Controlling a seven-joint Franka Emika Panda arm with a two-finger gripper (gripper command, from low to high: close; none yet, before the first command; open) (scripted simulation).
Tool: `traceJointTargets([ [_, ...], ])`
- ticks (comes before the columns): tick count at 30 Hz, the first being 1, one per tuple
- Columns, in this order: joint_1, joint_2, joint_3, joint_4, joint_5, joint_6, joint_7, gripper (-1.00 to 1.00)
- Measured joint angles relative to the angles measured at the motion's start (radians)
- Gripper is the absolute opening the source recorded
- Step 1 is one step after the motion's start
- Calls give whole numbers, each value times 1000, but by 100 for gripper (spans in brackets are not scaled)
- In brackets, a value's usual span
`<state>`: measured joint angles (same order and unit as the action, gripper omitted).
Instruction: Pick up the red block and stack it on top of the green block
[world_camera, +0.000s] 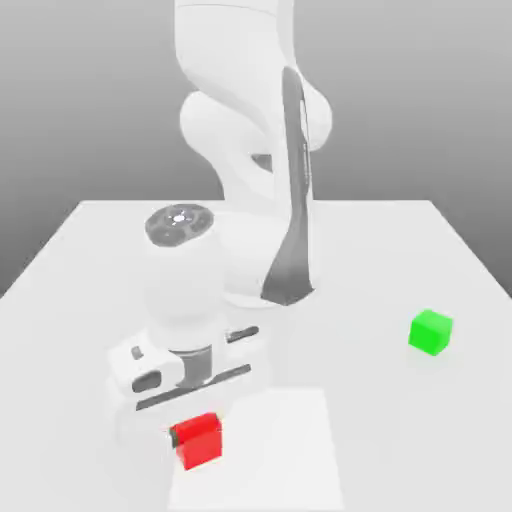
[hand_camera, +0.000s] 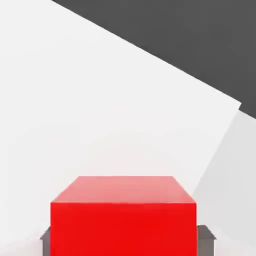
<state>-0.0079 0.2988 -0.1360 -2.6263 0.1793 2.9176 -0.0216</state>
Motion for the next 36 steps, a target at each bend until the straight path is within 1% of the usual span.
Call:
traceJointTargets([
  [2,-1,-1,1,0,-1,0,0,-100],
  [5,24,-89,-37,-15,-60,-72,44,-100],
  [8,36,-190,-39,-34,-117,-152,86,-100],
  [9,66,-214,-15,-45,-117,-165,87,-100],
  [13,269,-294,93,-98,-85,-191,68,-100],
  [15,373,-333,131,-125,-70,-201,58,-100],
  [18,484,-390,196,-167,-54,-215,49,-100],
  [25,743,-521,407,-264,-25,-246,33,-100],
  [27,761,-494,439,-272,-40,-210,44,-100],
  [29,756,-433,448,-273,-77,-149,69,-100],
  [31,737,-364,457,-271,-129,-83,106,-100],
  [33,727,-291,442,-269,-203,-16,158,-100],
  [34,728,-269,435,-269,-230,5,177,100],
  [36,728,-269,435,-269,-230,5,177,100],
])
